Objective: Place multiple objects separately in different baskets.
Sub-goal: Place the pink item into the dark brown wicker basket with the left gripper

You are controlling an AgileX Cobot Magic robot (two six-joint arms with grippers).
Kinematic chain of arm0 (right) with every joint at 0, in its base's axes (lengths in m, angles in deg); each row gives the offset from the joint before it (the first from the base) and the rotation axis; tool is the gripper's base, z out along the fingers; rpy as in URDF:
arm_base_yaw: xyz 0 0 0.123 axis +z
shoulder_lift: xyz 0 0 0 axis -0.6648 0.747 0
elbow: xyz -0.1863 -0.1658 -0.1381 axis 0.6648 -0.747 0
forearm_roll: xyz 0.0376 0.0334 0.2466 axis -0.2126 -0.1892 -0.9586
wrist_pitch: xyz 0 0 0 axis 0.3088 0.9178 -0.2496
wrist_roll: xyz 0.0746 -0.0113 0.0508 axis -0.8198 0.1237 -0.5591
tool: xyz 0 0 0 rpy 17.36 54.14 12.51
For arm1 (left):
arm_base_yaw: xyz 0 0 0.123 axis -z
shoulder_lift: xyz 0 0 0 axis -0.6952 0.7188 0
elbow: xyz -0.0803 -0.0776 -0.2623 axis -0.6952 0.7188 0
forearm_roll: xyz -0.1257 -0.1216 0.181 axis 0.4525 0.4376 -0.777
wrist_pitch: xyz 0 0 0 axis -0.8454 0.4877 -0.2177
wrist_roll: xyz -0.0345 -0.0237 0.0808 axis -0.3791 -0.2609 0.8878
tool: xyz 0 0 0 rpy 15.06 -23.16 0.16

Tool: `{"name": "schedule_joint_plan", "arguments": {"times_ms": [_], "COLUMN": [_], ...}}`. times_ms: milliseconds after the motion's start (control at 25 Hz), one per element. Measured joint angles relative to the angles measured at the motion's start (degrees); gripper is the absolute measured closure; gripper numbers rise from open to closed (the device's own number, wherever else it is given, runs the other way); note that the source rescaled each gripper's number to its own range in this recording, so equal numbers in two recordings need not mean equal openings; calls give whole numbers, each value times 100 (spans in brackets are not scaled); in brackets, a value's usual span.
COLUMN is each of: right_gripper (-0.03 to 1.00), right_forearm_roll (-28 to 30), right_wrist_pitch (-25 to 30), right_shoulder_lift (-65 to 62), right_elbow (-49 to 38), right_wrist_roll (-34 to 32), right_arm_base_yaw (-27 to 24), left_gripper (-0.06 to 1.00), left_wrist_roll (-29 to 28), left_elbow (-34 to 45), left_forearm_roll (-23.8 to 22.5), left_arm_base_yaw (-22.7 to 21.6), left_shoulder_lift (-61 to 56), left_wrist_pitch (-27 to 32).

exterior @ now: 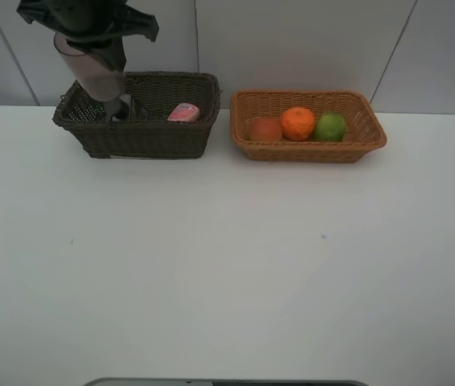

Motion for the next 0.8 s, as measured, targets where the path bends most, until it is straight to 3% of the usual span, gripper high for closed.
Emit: {"name": "schedule_joint_plan", "arguments": {"times_ms": [320,800], "right_gripper": [-3,-3], "right_forearm_roll": [0,0], "right_wrist_pitch": [0,0], "right_shoulder_lift": [0,0], "right_elbow": [0,0], "right_wrist_roll": [0,0], "right_arm_base_yaw": [0,0], "left_gripper": [94,94], "left_wrist_roll": [-52,-63], "left_elbow": [-45,-49], "left_forearm_roll": [4,-22], "left_arm_base_yaw": [-725,-1058], "left_shoulder_lift": [150,1364], "left_wrist_pitch": [-1042,-2478]}}
